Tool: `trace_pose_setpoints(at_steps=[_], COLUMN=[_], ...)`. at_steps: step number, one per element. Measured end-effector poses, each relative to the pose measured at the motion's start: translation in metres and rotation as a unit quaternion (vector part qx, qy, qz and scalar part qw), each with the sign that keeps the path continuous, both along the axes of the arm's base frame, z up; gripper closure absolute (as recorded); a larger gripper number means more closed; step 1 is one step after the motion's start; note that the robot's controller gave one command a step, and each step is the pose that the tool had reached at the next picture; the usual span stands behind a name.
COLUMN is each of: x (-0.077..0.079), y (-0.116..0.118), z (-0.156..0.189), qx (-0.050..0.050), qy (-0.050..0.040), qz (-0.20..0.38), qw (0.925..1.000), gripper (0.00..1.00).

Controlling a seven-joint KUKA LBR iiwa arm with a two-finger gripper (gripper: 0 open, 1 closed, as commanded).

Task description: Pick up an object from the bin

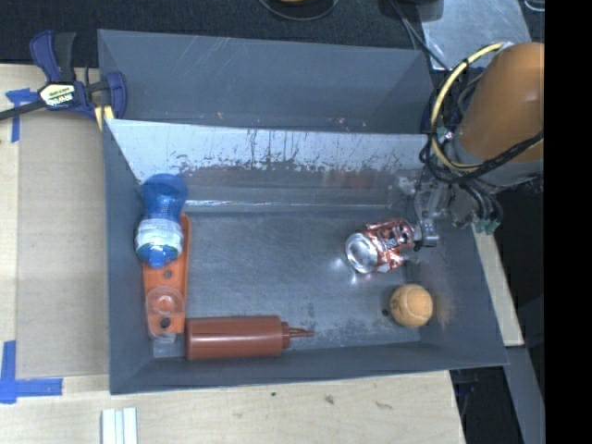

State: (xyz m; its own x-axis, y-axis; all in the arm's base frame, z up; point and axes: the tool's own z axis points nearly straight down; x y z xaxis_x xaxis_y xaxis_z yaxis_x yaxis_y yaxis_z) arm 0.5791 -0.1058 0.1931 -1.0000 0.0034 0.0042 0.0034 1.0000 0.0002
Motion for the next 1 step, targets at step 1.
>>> trace_pose_setpoints(at_steps=[1], x=[0.0015], y=[0.0006], z=[0.0052], qx=[-0.001], qy=[-0.0042], qz=[0.001], qw=[1.0], gripper=[0.0])
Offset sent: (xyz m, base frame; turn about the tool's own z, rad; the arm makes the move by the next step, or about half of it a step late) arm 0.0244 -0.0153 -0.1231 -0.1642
